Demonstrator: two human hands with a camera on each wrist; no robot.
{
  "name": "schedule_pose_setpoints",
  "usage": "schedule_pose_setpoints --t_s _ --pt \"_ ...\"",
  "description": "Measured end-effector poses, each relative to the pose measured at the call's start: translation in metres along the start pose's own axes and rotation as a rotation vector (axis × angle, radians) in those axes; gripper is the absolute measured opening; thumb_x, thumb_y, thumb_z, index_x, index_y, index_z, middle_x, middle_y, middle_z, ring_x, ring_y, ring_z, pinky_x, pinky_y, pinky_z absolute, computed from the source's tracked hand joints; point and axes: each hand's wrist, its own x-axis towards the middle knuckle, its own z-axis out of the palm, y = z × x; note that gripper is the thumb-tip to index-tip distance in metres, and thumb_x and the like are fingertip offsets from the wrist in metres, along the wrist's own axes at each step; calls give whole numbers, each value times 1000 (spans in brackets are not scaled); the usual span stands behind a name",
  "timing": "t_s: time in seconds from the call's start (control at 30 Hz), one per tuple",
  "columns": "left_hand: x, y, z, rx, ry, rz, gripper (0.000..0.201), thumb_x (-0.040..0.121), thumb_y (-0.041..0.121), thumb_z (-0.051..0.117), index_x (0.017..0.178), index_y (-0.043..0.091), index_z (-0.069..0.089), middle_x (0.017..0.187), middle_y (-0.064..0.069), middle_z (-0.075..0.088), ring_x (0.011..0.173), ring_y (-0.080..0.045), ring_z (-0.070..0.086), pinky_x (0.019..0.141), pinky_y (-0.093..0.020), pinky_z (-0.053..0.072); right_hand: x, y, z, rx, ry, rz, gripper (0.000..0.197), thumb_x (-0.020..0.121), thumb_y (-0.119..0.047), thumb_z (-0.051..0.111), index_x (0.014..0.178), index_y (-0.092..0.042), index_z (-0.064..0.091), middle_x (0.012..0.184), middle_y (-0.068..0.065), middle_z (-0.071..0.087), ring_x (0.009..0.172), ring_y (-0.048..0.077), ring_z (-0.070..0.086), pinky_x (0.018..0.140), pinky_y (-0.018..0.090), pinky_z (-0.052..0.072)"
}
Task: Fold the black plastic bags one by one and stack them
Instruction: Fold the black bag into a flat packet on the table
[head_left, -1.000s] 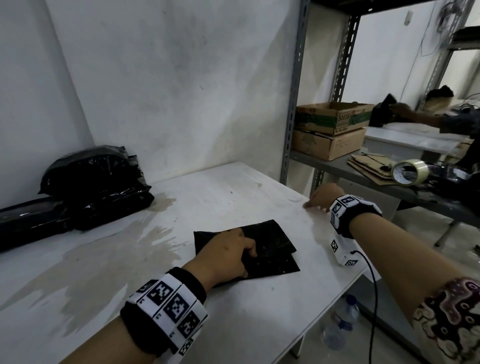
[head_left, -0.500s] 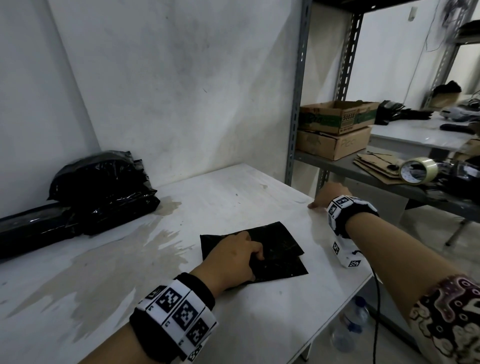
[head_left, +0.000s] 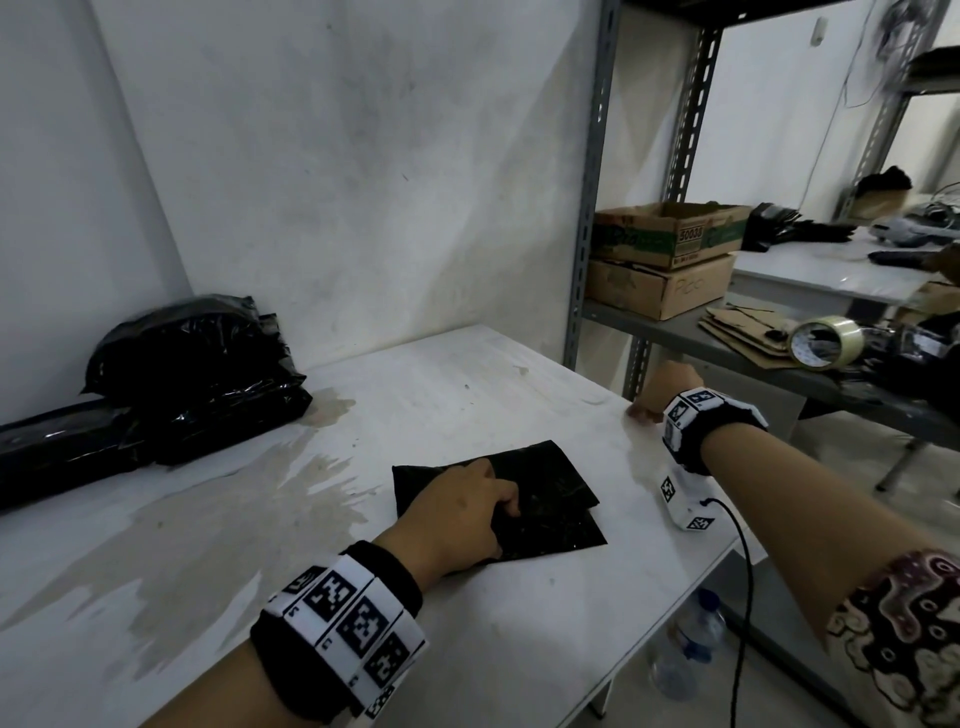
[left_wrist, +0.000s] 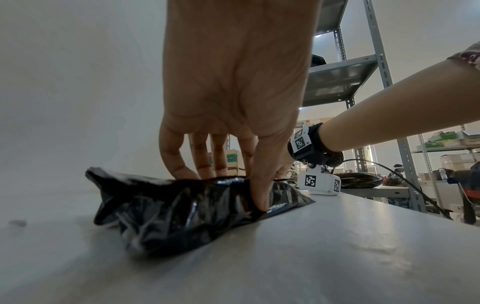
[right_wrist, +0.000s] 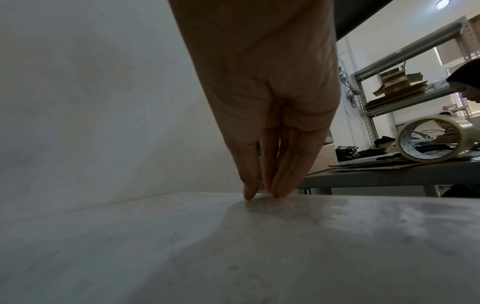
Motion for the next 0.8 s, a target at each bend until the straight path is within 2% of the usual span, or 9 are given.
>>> schedule_pose_setpoints --t_s 0.1,0.2,0.3,0.67,0.8 --pt "-1 0 0 -3 2 0 35 77 18 72 110 23 61 109 1 45 101 -18 48 81 -27 39 -2 -1 -2 -10 -7 21 43 87 -40 67 112 -4 66 113 8 67 106 24 64 84 29 53" --pt "-1 0 0 -1 6 -1 35 78 18 71 111 23 61 110 0 46 101 -19 48 82 -27 40 1 -1 1 -30 10 12 36 84 -30 72 106 -2 64 108 10 67 104 27 65 86 33 55" --pt "0 0 1 -3 10 4 35 78 18 71 111 23 61 110 0 46 100 -18 47 78 -25 37 2 0 2 -56 34 17 31 86 -24 69 106 -2 64 110 11 67 103 27 65 86 34 56" --pt "1 0 1 2 17 16 33 78 18 70 109 23 61 105 3 43 98 -16 47 72 -23 32 11 9 3 9 -41 38 50 82 -41 73 113 -3 66 116 12 66 109 28 63 92 34 53" --pt "1 0 1 3 20 16 32 78 18 70 109 23 60 104 4 42 95 -15 45 72 -23 32 9 7 3 -28 -24 33 50 87 -47 66 112 -4 65 117 11 65 110 27 63 89 31 51"
